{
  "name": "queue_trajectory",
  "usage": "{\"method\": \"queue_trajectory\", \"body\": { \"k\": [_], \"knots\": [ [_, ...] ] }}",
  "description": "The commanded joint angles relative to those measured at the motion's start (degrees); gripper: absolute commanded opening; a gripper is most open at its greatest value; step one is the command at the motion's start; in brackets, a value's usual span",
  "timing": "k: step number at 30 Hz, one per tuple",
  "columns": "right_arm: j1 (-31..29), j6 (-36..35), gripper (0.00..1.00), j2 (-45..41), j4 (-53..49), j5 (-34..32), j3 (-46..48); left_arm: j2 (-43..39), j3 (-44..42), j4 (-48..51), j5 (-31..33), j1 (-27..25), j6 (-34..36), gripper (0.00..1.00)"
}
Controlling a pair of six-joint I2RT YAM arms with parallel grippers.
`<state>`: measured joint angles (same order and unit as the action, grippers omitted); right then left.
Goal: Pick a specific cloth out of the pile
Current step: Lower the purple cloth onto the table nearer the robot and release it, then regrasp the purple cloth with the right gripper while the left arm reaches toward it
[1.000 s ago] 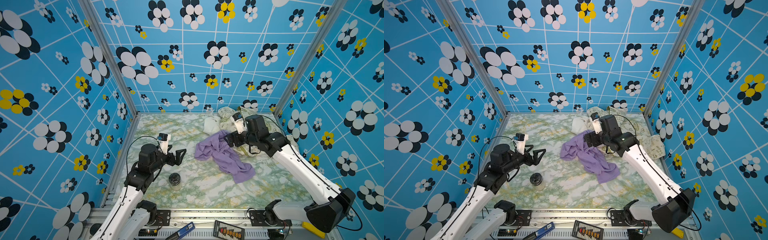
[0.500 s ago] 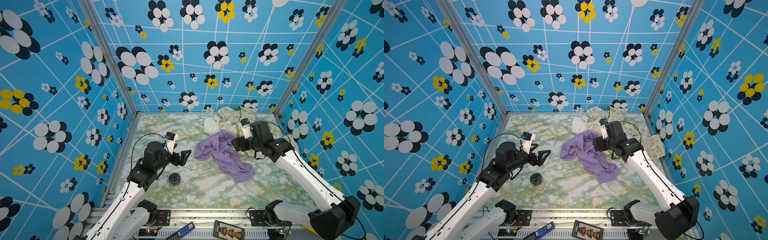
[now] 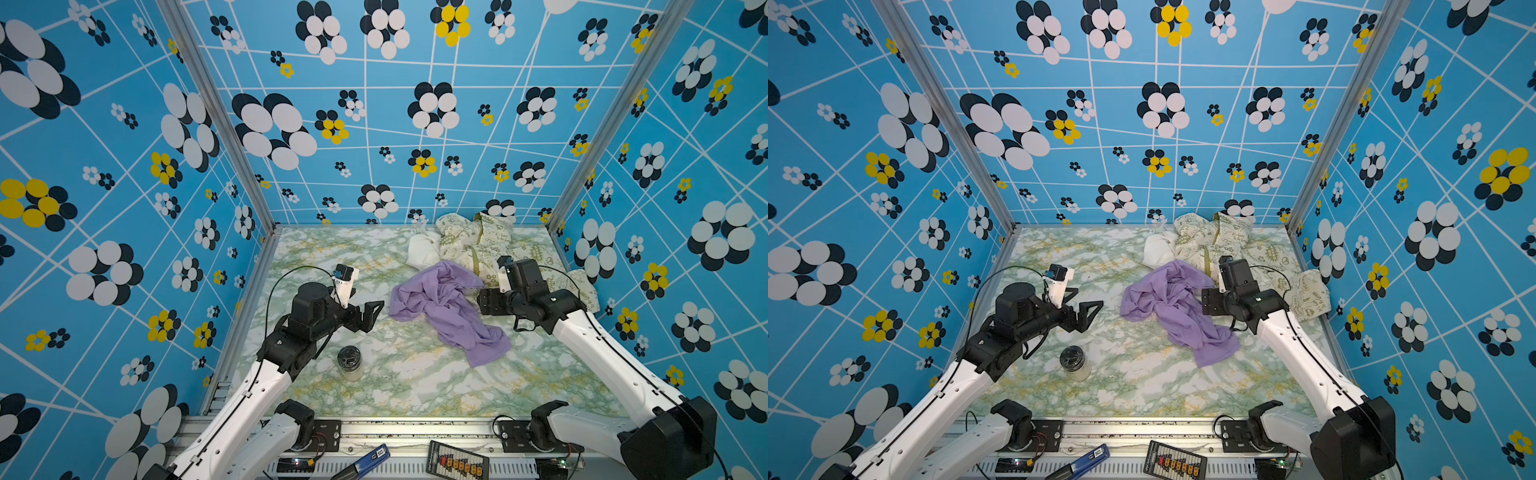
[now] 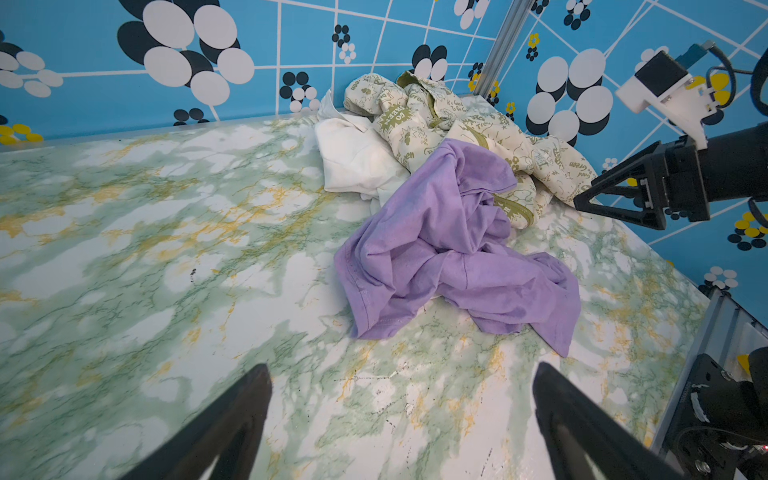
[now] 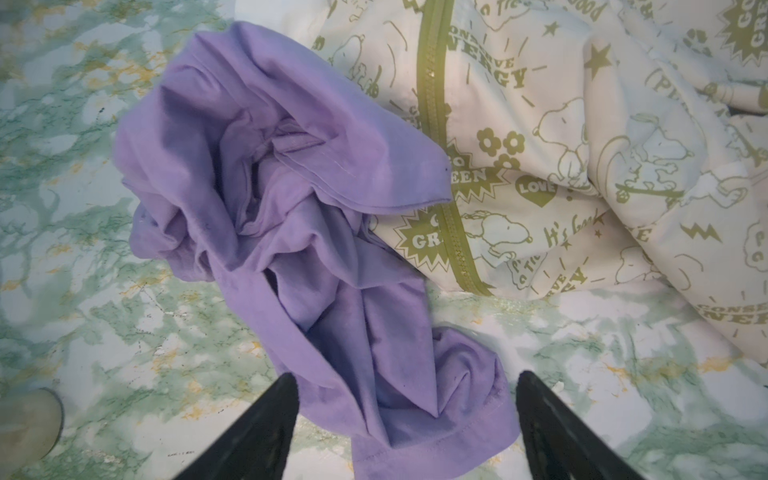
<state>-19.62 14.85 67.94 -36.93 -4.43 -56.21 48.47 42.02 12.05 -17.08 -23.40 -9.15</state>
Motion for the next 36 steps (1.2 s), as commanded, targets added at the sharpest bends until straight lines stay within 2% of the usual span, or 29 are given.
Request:
{"method": "queue_trajectory", "body": {
  "k": [1,5,11,17,22,24,29,32,36],
  "knots": [
    [0.4,4.8,0.82,-0.1,1.4,-0.8,2.0,0.0,1.0,-1.1,0.4,-0.6,0.7,0.99],
    [0.4,6.6,0.81,0.5,3.2,2.2,4.6,-0.1,0.7,-1.1,0.4,-0.7,0.6,0.99],
    [0.0,10.5,0.8,2.7,8.5,10.3,7.7,-0.4,-0.3,-1.9,0.5,-0.7,0.1,0.99],
    [-3.1,10.9,0.8,8.2,9.4,10.9,7.0,-0.7,-0.9,-2.3,0.5,-0.7,-0.3,0.99],
    [-5.2,11.5,0.74,13.3,8.9,10.5,6.2,-1.1,-1.1,-2.1,0.8,-0.7,-0.5,0.99],
    [-5.7,11.8,0.65,15.2,9.0,10.6,6.0,-1.3,-1.4,-2.1,0.9,-0.7,-0.6,0.99],
    [-6.5,11.7,0.28,17.4,9.1,10.9,4.6,-1.5,-1.6,-2.1,1.0,-0.7,-0.6,0.99],
    [-6.5,11.5,0.09,16.4,9.2,10.3,3.8,-1.4,-1.4,-2.3,1.1,-0.7,-0.4,0.99],
    [-6.5,11.1,0.0,13.3,9.4,10.1,2.1,-1.1,-0.6,-2.3,0.5,-0.7,0.4,0.99]
  ]
}}
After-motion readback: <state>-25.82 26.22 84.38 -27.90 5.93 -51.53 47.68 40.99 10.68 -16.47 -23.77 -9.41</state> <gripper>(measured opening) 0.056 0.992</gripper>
